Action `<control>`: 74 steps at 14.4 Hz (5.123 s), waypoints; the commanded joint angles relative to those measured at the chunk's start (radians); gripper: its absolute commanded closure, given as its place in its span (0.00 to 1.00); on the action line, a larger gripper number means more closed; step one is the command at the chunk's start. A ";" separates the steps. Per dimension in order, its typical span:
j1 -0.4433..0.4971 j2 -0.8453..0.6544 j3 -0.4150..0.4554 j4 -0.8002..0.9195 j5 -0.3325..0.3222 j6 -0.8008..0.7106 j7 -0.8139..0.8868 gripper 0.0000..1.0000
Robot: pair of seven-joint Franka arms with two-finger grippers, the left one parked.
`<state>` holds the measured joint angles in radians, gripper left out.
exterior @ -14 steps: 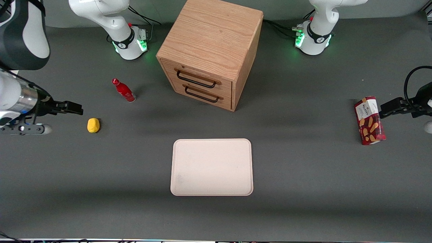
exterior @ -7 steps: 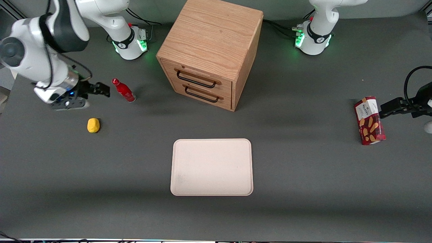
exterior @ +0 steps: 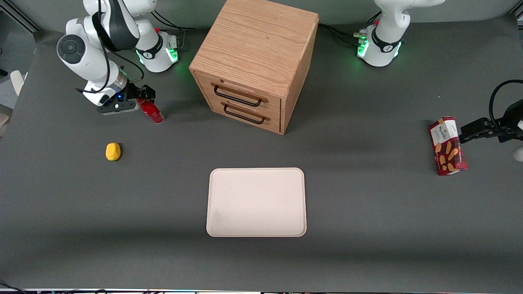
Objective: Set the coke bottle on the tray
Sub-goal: 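Move the right gripper over the red Coca-Cola bottle lying on the table, then lower the right gripper around the bottle's body and close it, then lift the bottle and carry it toward the white tray's edge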
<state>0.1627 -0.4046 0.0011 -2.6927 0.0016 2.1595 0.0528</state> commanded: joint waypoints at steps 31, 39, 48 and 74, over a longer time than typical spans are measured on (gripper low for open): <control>-0.005 0.004 0.000 -0.084 -0.038 0.066 0.018 1.00; -0.008 0.102 -0.003 0.157 -0.083 -0.047 0.018 1.00; -0.006 0.573 0.013 1.076 -0.065 -0.507 -0.004 1.00; 0.080 1.317 0.238 1.737 -0.115 -0.132 0.183 1.00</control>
<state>0.2412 0.8841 0.2288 -1.0039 -0.0938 2.0228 0.2037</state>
